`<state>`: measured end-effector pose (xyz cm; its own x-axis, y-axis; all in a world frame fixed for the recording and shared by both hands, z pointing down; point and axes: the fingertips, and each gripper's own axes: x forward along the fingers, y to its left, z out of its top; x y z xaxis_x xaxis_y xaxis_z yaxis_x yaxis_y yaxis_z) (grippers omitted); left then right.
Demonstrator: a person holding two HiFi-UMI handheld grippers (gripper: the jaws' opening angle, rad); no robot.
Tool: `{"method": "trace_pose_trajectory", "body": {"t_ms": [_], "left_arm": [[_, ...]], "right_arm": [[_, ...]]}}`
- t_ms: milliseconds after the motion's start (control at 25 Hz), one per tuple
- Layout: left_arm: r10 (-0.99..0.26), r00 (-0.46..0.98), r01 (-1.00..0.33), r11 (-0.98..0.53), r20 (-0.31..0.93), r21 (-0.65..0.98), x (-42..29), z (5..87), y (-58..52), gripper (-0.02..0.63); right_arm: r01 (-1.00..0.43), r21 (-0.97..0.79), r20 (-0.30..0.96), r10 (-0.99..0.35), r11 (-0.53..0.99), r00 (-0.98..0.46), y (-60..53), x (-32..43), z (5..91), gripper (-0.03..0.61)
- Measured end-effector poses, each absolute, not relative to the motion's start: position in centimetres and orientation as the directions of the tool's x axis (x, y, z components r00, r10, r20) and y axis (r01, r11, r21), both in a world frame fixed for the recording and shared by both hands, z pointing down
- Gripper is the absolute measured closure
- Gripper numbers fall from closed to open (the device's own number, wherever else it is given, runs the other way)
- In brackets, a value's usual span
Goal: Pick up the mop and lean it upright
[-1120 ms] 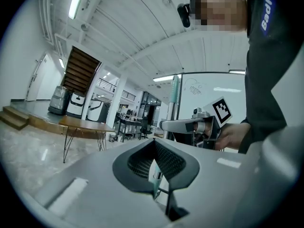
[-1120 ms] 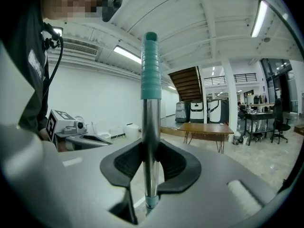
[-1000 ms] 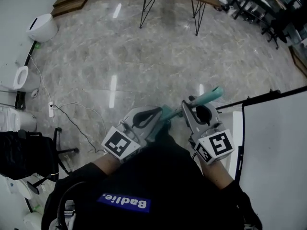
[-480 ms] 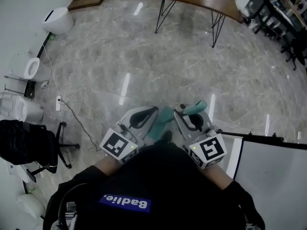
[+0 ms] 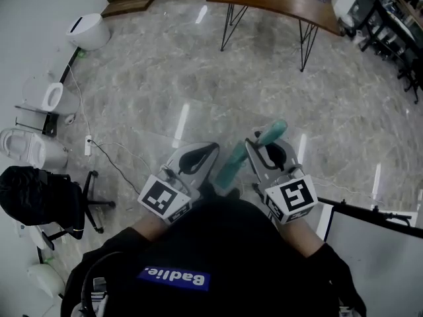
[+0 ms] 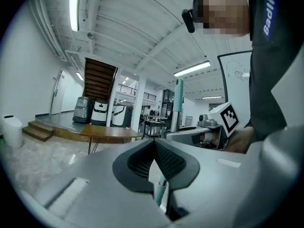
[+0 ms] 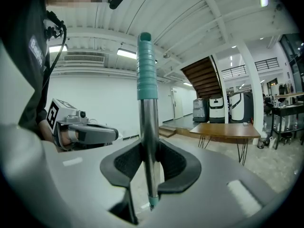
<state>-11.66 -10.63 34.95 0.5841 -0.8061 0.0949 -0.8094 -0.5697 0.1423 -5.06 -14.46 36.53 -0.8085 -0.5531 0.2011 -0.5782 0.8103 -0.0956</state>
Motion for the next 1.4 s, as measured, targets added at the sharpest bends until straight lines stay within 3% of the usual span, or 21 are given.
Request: {"method": "trace_pose_trajectory", "body": {"t_ms": [480,960,1400], "left_arm": [[-0.7,0.708,-0.703,-0.687,0.095,0.183,-12.3,36.5,-19.7,0.594],[-0.545,0.835,-0.546,-0.807,0.072,0.225,-20.4,36.5,-32.1,0.594],[-0.58,0.81,-0.583,-0.783,0.083,0.216,-25.1,36.9,-39.2,0.594]], "right_arm": [[-0.72,-0.095,0.244,-0.685,0.687,-0.686,-23.6,-3.7,37.7,0.476],[-0.862,-0.053,0.289,-0.819,0.504,-0.496,-35.1,-8.8,38.5,0.477],[-0.876,-0.041,0.287,-0.835,0.48,-0.47,-44.6,-12.3,38.7,0.477]]}}
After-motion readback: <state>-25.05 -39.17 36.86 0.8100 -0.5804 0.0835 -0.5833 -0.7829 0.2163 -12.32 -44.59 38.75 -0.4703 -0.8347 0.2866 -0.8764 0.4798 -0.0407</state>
